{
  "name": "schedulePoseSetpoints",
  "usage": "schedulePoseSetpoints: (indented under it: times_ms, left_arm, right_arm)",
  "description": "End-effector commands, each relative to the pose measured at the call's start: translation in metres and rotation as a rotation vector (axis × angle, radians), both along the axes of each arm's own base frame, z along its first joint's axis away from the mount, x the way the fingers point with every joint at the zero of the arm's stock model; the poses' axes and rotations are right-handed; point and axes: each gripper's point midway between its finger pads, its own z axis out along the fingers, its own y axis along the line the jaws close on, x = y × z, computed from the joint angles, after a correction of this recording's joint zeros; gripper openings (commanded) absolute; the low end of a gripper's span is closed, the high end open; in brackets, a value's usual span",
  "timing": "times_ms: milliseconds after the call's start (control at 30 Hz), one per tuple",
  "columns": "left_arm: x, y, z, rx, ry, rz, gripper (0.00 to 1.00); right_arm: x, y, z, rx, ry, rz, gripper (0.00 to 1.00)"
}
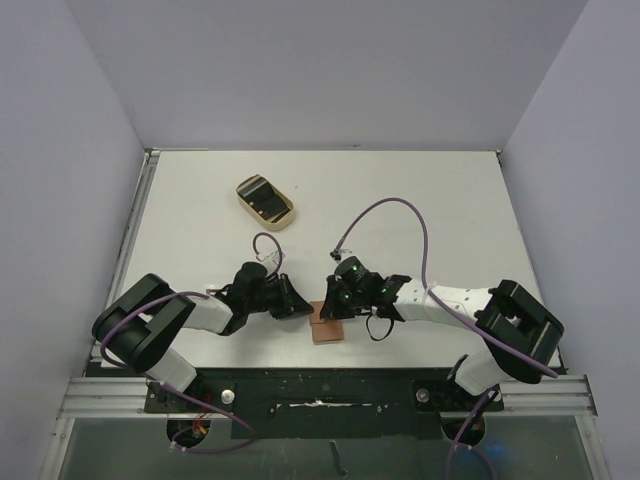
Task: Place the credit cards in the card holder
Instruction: Close the card holder at the center of the board.
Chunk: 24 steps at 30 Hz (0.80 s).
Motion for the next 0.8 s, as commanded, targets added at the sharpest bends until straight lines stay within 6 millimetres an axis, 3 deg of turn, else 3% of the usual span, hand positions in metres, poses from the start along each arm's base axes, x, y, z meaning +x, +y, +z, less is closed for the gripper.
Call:
schedulePoseSetpoints:
  times_ms: [0,767]
  left_arm:
    - [0.009,-0.007,0.012,-0.009,-0.056,-0.008,0.0]
    - [0.01,-0.006,0.013,0.001,-0.056,0.01,0.03]
  right_arm:
    - [0.003,0.0,0.009,0.028,-0.013,-0.002,0.0]
    - [-0.002,-0.01,-0.015,-0.008,0.037,-0.009,0.0]
